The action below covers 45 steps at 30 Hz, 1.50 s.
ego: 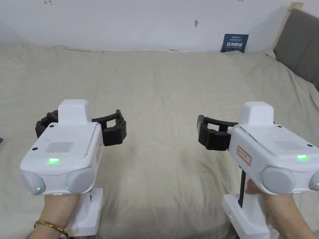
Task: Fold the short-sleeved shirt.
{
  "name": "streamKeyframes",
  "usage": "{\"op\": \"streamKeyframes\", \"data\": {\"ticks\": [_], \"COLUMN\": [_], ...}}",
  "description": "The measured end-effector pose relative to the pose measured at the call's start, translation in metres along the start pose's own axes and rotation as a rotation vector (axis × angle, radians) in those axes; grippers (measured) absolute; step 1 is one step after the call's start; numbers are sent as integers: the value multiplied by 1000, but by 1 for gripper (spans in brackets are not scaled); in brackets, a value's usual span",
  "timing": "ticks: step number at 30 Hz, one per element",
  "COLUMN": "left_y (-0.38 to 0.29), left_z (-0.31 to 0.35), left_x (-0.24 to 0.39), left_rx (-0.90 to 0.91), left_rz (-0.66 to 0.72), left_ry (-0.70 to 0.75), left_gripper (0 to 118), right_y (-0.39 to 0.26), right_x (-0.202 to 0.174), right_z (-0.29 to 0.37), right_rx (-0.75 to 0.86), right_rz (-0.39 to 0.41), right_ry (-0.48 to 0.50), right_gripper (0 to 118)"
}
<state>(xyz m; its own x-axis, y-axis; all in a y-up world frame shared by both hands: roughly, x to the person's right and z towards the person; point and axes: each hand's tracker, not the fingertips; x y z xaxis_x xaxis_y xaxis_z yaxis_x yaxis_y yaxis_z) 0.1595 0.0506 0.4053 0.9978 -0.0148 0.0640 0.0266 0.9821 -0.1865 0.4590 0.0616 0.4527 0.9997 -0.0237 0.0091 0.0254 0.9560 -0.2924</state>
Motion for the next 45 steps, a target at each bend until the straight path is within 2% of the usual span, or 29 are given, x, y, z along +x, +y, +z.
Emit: {"op": "streamKeyframes", "data": {"ticks": [3,6,9,13,15,17,20,22,29,34,39,41,42,45], "left_y": [-2,-11,-31,-62,-76,-84,-89,-89,-85,-81,-79,-80,-79,-77], "left_z": [-1,-3,1,6,12,15,15,13,6,-8,-41,-66,-80,-128], "left_x": [0,0,2,5,9,11,12,12,14,12,4,2,2,2], "left_rx": [-15,-51,-102,-222,-247,-262,-287,-295,-301,-316,-360,-385,-398,-430], "left_rz": [9,32,65,98,85,74,68,69,57,79,150,144,131,108], "left_ry": [-3,-17,-15,-33,-17,-17,-19,-19,-30,-32,-20,1,14,24], "left_gripper": [118,118,118,118,118,118,118,118,118,118,118,118,118,118], "right_y": [1,10,9,3,-1,-1,-1,0,-4,-11,-31,-39,-42,-49], "right_x": [1,4,6,4,2,0,-3,-5,0,-9,-5,-5,-4,-2], "right_z": [-2,-10,-14,-13,-11,-9,-6,-6,-21,-31,-64,-87,-101,-148], "right_rx": [-30,-261,-352,-445,-499,-524,-516,-508,-549,-511,-555,-563,-582,-603], "right_rz": [-27,-124,-223,-296,-308,-293,-209,-180,-217,-136,-119,-103,-73,6], "right_ry": [2,13,41,105,94,73,76,44,25,-36,31,-1,-46,-94], "right_gripper": [118,118,118,118,118,118,118,118,118,118,118,118,118,118]}}
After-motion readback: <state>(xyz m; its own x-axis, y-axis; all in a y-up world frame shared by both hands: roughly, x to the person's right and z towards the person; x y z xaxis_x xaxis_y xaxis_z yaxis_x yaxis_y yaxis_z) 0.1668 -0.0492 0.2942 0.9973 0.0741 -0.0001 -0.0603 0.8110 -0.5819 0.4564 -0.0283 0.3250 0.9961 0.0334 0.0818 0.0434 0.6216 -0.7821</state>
